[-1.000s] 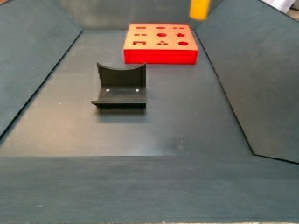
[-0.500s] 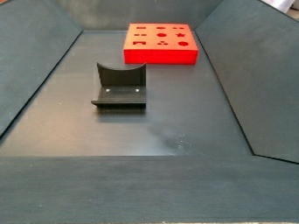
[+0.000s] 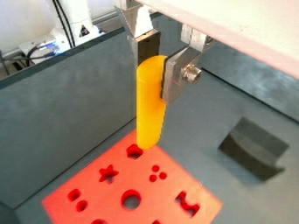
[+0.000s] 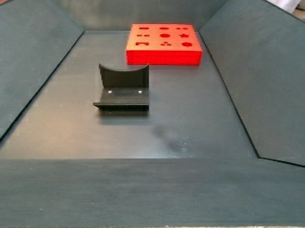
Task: Pick up the oval object. Move up. Move to above the board. Insert the oval object.
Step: Move to above the board, then insert the oval object.
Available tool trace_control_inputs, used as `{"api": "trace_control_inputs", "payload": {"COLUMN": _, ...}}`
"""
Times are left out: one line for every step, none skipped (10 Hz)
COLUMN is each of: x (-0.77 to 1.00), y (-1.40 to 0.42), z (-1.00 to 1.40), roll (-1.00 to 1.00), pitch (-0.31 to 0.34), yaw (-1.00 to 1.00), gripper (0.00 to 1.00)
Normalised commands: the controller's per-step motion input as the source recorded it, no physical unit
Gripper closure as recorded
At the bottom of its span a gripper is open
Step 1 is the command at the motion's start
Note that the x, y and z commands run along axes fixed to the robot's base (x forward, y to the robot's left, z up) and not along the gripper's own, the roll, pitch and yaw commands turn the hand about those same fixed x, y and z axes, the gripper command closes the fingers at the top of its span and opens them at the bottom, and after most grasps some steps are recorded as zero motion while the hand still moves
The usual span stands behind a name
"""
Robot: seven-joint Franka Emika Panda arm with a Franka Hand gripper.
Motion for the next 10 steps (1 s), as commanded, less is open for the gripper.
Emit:
{"api": "trace_control_inputs", "payload": {"x": 0.17, "y": -0.32, "z": 0.09, "roll": 0.0, "pitch": 0.159, "yaw": -0.14, "gripper": 1.0}}
{"api": "trace_control_inputs", "payload": {"x": 0.0, "y": -0.03, "z": -0.04, "roll": 0.0, "pitch": 0.0, "yaw": 0.0, "gripper": 1.0}}
{"api": "trace_control_inputs", "payload": {"x": 0.0, "y": -0.03, "z": 0.0, "roll": 0.01, "pitch": 0.0, "yaw": 0.0, "gripper": 1.0}}
{"api": "trace_control_inputs", "payload": {"x": -0.04, "y": -0.03, "z": -0.1, "roll": 0.0, "pitch": -0.034, "yaw": 0.04, "gripper": 1.0}}
{"api": "trace_control_inputs", "payload": {"x": 0.38, "y": 0.0, "z": -0.64, "roll": 0.09, "pitch": 0.0, "yaw": 0.11, "gripper": 1.0}}
{"api": "trace_control_inputs", "payload": {"x": 0.45, "y": 0.0, "z": -1.0, "roll": 0.06, "pitch": -0.05, "yaw": 0.27, "gripper": 1.0}}
{"api": "trace_control_inputs", "payload": {"x": 0.41, "y": 0.03, "z": -0.96, "roll": -0.01, "pitch": -0.07, "yaw": 0.41, "gripper": 1.0}}
{"api": "trace_control_inputs", "payload": {"x": 0.36, "y": 0.1, "z": -0.92, "roll": -0.08, "pitch": -0.049, "yaw": 0.55, "gripper": 1.0}}
{"api": "trace_control_inputs", "payload": {"x": 0.29, "y": 0.03, "z": -0.86, "roll": -0.05, "pitch": -0.05, "yaw": 0.62, "gripper": 1.0}}
{"api": "trace_control_inputs", "payload": {"x": 0.18, "y": 0.0, "z": -0.77, "roll": 0.02, "pitch": -0.024, "yaw": 0.69, "gripper": 1.0}}
